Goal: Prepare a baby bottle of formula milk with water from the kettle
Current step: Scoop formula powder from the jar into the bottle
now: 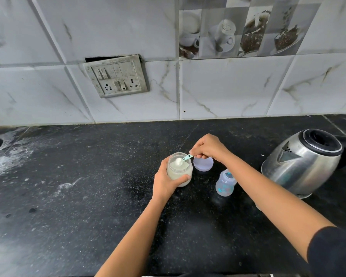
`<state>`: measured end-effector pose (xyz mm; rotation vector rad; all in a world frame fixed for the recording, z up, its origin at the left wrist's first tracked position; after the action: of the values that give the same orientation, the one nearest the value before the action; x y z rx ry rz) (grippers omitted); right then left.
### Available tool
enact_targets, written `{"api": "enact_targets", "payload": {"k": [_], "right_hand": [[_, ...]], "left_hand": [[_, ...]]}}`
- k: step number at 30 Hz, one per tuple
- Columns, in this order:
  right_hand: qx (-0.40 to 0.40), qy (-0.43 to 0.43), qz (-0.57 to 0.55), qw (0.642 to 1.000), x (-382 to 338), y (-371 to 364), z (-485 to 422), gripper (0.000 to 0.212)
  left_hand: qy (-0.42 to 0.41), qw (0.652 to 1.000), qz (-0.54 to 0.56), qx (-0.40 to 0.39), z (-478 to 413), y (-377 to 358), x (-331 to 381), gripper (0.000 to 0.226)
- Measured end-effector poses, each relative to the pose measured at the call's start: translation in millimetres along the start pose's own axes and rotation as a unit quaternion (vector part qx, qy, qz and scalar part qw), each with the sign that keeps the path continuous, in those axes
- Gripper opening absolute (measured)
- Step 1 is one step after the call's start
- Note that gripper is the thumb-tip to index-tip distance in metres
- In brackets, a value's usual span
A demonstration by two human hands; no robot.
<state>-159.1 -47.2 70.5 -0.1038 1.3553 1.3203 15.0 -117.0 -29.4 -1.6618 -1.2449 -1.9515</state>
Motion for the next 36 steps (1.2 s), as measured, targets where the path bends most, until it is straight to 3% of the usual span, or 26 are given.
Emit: {"api": "enact_targets", "payload": {"k": [16,36], "right_hand": [[0.019,0.111,-0.049,0.992,22,0,13,0.005],[0.051,0.165,-0.089,0.981,31,-2,21,0.004]], "left_hand": [[0.031,0.999,-0.023,0.0,2,-2,8,0.077],[0.045,0.999,-0.025,-0.002,3,-2,12,0.078]]}}
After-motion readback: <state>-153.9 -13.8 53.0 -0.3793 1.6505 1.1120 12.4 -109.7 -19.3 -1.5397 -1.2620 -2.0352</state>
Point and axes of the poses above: each hand's wrist, its own z-axis away from the middle knuckle, its own y-axis out of the back of the hand, x = y × z, the point moved 1 cm from there along -z, towards the middle knuckle, and after that the axes turned 4 degrees about -z, right-handed, at the moved point
